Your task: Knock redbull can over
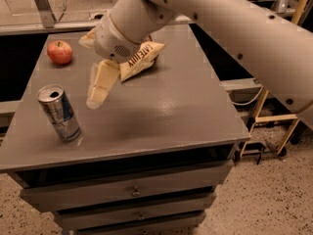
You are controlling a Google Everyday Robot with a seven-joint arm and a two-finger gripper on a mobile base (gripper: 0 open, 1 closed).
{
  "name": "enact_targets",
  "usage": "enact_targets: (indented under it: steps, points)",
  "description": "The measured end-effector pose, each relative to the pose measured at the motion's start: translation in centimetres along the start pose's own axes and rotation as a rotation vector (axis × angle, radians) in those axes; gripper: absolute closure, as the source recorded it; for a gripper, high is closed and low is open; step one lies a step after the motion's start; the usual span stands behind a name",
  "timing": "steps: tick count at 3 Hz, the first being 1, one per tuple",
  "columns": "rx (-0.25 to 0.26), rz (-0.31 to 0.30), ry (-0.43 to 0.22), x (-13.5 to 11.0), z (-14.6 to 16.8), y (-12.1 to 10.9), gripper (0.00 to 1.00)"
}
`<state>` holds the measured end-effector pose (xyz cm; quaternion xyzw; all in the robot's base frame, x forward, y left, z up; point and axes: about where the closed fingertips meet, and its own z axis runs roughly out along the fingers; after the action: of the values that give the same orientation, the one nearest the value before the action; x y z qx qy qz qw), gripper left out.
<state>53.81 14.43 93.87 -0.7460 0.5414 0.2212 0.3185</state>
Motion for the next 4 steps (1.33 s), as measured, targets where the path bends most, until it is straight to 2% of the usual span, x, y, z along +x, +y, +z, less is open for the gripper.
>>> enact_targets:
  steps: [1,2,3,4]
  points:
    - [0.043,0.077,-0.241,0.4,-1.1,-0.9,0.0]
    - [0.033,0.108,-0.31,-0.4,-1.8,-0.5,0.0]
    - [0.022,0.117,-0.376,0.2,-0.9,-0.3,0.0]
    - [0.024,0.118,-0.501,0.4,0.6,0.7,0.0]
